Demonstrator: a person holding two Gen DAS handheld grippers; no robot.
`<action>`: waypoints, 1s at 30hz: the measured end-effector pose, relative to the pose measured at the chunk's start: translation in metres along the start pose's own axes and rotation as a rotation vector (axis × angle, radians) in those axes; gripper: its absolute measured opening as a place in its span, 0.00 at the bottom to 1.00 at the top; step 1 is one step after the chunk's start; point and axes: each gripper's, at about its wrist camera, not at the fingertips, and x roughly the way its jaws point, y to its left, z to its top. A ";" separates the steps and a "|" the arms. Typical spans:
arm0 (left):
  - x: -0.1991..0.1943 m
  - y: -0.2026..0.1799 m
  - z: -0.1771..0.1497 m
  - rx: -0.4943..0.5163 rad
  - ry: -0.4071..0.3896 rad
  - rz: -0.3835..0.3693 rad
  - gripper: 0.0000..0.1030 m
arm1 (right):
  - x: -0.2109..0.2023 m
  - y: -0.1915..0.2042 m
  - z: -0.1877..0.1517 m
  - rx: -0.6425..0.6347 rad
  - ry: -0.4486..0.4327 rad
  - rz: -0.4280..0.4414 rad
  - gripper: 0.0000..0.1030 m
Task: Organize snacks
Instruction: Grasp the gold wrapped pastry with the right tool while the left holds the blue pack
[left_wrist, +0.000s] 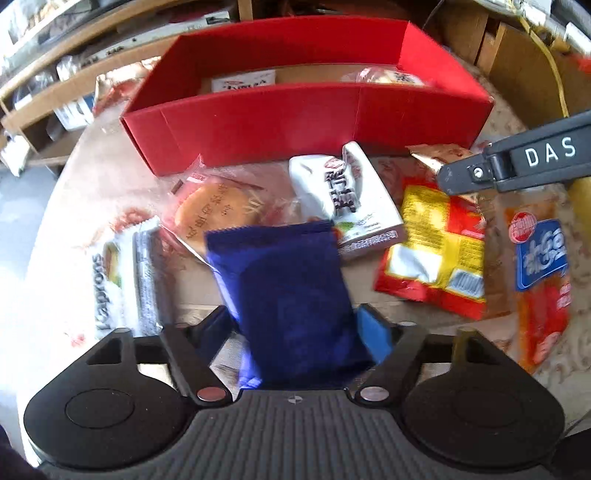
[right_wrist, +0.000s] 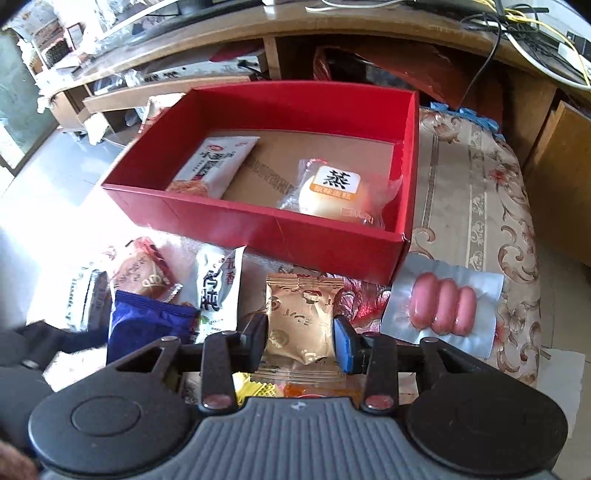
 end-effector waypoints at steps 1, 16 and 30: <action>-0.002 -0.001 0.000 0.014 0.003 -0.003 0.63 | -0.002 0.000 0.000 -0.004 -0.005 0.004 0.38; -0.008 -0.012 -0.002 0.144 -0.010 0.069 0.92 | -0.021 -0.005 0.000 0.025 -0.062 0.020 0.38; -0.024 0.001 0.001 0.089 -0.014 -0.034 0.52 | -0.023 -0.005 0.000 0.008 -0.062 0.059 0.38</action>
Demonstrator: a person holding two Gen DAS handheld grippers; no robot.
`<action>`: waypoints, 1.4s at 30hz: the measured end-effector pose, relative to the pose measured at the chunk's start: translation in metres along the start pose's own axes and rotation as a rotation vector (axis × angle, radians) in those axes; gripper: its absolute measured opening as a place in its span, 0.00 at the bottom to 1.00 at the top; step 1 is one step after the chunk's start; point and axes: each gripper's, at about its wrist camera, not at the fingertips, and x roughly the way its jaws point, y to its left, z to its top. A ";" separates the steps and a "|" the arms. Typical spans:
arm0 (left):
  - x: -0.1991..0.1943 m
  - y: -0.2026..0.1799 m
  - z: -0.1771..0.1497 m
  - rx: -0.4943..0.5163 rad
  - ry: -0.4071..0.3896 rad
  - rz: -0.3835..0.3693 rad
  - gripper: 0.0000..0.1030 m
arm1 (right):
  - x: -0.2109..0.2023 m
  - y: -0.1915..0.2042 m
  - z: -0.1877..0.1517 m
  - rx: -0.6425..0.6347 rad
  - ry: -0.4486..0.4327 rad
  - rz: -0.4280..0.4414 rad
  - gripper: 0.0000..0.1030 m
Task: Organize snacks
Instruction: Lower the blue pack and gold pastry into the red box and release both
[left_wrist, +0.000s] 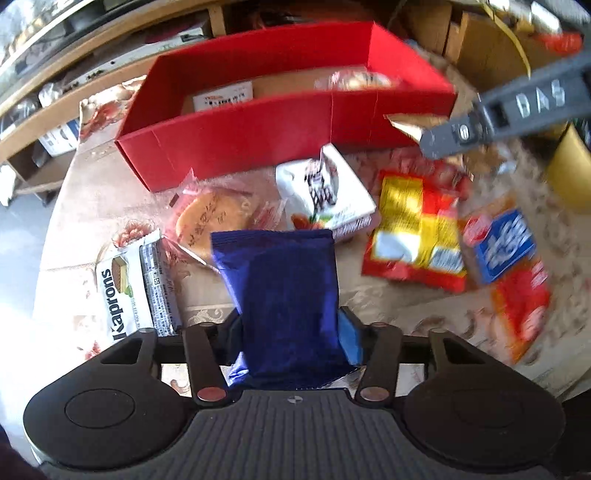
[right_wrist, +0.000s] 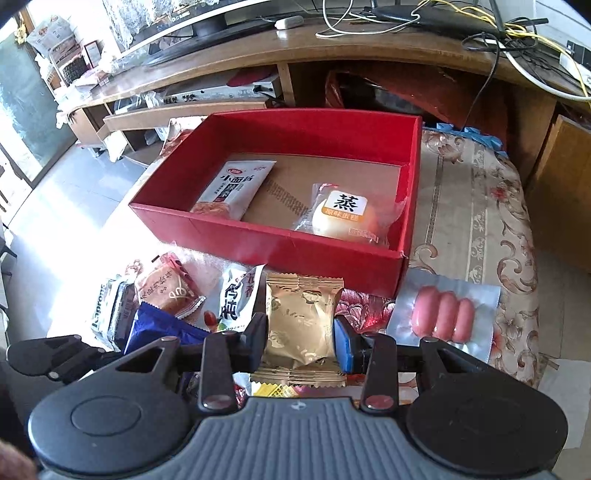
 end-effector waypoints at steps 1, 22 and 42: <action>-0.006 0.002 0.002 -0.011 -0.015 -0.015 0.40 | -0.003 -0.003 0.000 0.010 -0.010 0.004 0.38; 0.018 -0.008 -0.003 -0.004 0.034 -0.034 0.61 | -0.008 -0.010 0.004 0.040 -0.028 0.024 0.38; -0.024 0.031 0.068 -0.084 -0.234 -0.151 0.61 | -0.020 -0.008 0.033 0.084 -0.127 -0.021 0.38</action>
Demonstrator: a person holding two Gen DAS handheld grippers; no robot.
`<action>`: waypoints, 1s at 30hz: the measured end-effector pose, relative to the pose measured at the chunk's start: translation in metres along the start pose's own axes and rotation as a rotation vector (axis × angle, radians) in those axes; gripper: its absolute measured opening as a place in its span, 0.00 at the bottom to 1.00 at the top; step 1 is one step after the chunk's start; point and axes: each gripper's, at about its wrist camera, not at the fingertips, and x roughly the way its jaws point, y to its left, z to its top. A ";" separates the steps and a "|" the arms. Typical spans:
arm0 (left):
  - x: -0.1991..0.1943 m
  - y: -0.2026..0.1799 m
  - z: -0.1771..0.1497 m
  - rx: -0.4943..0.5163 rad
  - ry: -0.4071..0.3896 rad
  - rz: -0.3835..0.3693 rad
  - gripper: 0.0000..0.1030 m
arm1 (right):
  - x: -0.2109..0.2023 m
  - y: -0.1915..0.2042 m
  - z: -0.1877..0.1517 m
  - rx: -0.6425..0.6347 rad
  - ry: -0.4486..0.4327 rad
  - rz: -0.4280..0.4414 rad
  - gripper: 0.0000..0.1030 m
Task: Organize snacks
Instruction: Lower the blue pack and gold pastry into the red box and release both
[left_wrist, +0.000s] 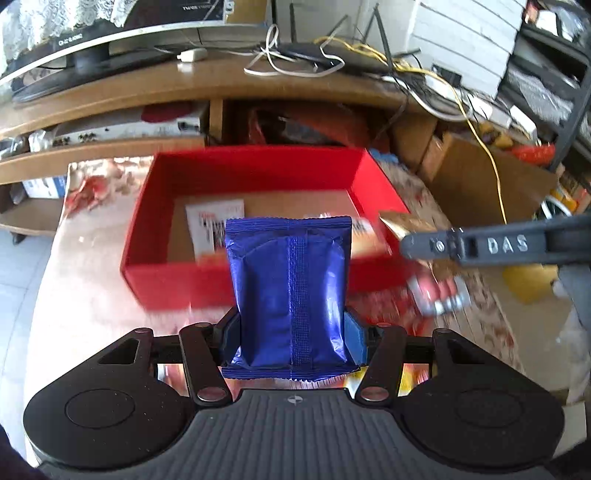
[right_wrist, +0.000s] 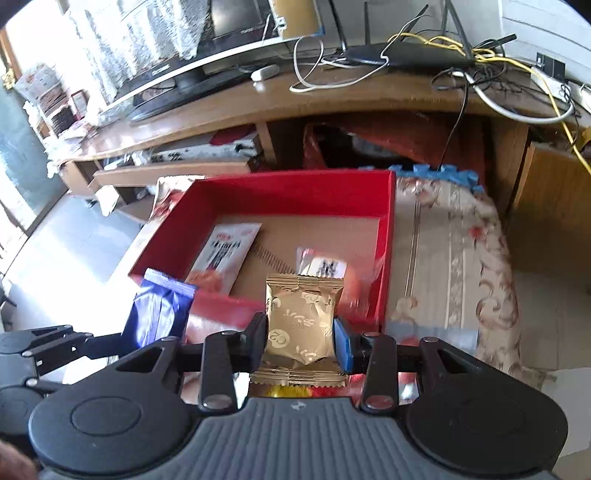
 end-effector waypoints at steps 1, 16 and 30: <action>0.005 0.003 0.006 -0.001 -0.008 -0.001 0.61 | 0.002 0.000 0.004 0.003 -0.006 -0.006 0.38; 0.075 0.047 0.060 -0.068 -0.006 0.007 0.61 | 0.078 -0.001 0.057 0.022 0.041 -0.121 0.38; 0.105 0.043 0.057 -0.052 0.057 0.047 0.62 | 0.118 0.003 0.061 -0.025 0.085 -0.180 0.39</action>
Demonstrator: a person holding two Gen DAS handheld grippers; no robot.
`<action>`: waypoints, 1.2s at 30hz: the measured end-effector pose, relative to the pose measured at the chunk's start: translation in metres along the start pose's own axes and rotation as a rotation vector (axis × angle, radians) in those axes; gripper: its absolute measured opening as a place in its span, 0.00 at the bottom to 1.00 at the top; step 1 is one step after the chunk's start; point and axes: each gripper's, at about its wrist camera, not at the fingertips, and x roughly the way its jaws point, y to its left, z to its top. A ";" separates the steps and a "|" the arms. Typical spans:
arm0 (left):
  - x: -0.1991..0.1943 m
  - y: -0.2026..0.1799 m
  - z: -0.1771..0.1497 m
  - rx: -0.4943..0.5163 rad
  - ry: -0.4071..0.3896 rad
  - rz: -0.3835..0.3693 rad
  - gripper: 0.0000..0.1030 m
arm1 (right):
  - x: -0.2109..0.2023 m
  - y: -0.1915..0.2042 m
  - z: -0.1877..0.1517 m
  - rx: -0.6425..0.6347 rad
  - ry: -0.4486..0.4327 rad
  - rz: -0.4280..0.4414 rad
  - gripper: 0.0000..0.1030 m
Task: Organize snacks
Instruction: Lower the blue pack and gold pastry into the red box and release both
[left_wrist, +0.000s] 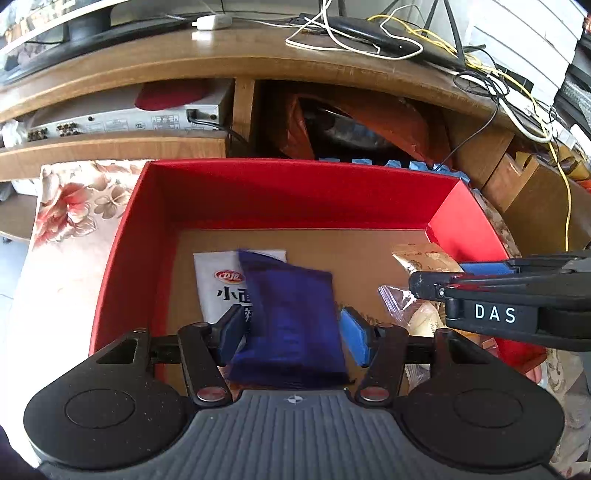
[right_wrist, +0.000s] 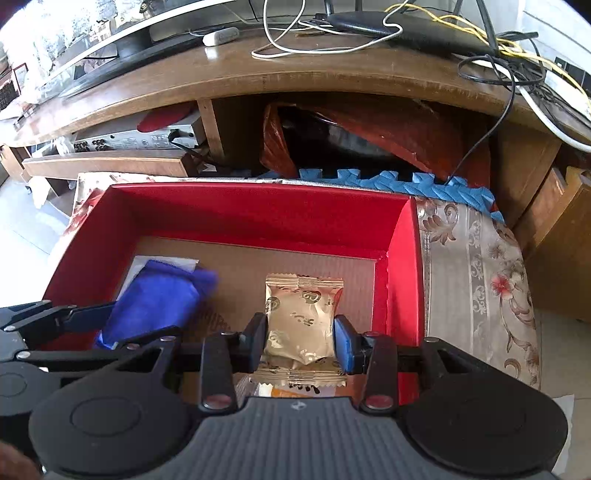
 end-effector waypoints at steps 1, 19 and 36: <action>-0.001 -0.002 0.000 0.010 -0.003 0.006 0.64 | 0.000 0.000 0.000 -0.001 -0.002 -0.002 0.39; -0.029 -0.019 -0.003 0.110 -0.078 0.066 0.79 | -0.026 0.009 -0.004 -0.042 -0.061 -0.033 0.43; -0.058 -0.027 -0.018 0.154 -0.125 0.066 0.80 | -0.056 0.016 -0.022 -0.048 -0.099 -0.018 0.43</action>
